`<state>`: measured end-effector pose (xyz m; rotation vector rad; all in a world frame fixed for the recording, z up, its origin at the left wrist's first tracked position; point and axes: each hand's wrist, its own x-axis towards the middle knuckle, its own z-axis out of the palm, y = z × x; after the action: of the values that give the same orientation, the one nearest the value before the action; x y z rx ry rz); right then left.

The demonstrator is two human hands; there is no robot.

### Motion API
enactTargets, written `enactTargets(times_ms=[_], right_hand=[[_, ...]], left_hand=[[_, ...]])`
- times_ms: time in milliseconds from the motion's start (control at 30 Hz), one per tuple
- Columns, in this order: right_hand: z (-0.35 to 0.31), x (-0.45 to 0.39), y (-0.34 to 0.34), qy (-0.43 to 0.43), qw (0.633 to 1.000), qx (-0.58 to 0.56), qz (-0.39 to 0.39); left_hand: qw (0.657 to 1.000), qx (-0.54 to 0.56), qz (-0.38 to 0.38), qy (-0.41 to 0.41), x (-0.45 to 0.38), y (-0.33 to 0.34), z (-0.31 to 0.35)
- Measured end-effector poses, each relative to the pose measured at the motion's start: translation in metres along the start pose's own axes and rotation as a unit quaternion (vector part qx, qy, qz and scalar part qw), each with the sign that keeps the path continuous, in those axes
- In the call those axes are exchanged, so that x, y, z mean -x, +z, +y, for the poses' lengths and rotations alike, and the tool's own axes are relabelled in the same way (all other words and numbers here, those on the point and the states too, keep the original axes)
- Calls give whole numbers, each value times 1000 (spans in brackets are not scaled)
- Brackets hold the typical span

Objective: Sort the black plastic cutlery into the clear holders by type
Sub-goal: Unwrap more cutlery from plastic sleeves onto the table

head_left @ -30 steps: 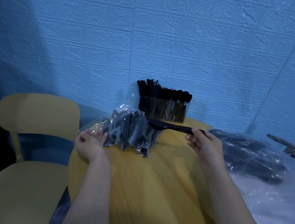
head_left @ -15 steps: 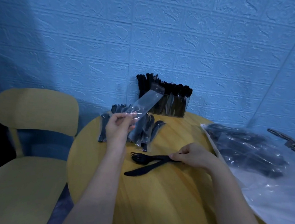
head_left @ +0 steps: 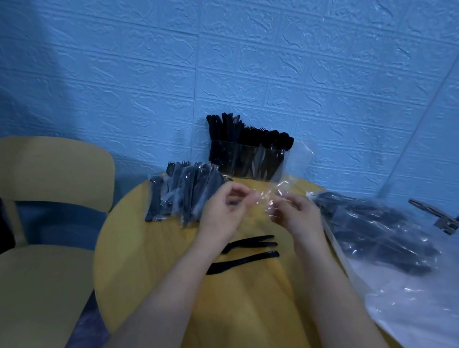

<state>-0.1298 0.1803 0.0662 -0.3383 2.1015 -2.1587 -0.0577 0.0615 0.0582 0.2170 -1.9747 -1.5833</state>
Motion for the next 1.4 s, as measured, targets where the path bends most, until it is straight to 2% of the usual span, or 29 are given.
enactTargets(times_ms=[67,133,200,267,367,433,567,700,800,900,1000,1067,1133,1300,1400], right_hand=[[6,-9,-11,5,997,43,64],[12,-14,-19,-20,980,162,110],[17,-14,-24,-47,960,246,124],[21,-15,-27,-57,947,289,130],[31,-23,-30,-46,926,349,139],[37,-28,-32,-30,911,387,138],[38,-27,-33,-49,885,447,121],[28,-20,-26,-128,850,498,116],[24,-14,-15,-203,866,452,68],[24,-10,-2,-237,886,400,-6],[23,-7,5,-255,894,366,-40],[19,-5,5,-267,902,337,-32],[14,-2,4,-292,907,304,-10],[10,3,8,-316,887,334,-49],[17,-1,8,-340,867,362,-39]], left_hand=[[990,-105,83,44,-4,-8,-3],[945,-290,139,54,-9,-19,-11],[909,-397,130,12,-12,-27,-18],[892,-443,95,-19,-11,-30,-22],[861,-505,47,-22,-10,-27,-26],[856,-514,43,-21,-10,-27,-28],[874,-479,77,-13,-11,-29,-30],[899,-415,142,20,-12,-30,-28],[930,-302,202,51,-13,-31,-23],[955,-153,242,72,-11,-31,-15],[955,-14,285,86,-13,-35,-11],[947,93,301,66,-17,-40,-10],[944,151,290,38,-19,-42,-10],[972,122,201,18,-14,-32,-4],[978,143,150,-3,-13,-27,-4]])
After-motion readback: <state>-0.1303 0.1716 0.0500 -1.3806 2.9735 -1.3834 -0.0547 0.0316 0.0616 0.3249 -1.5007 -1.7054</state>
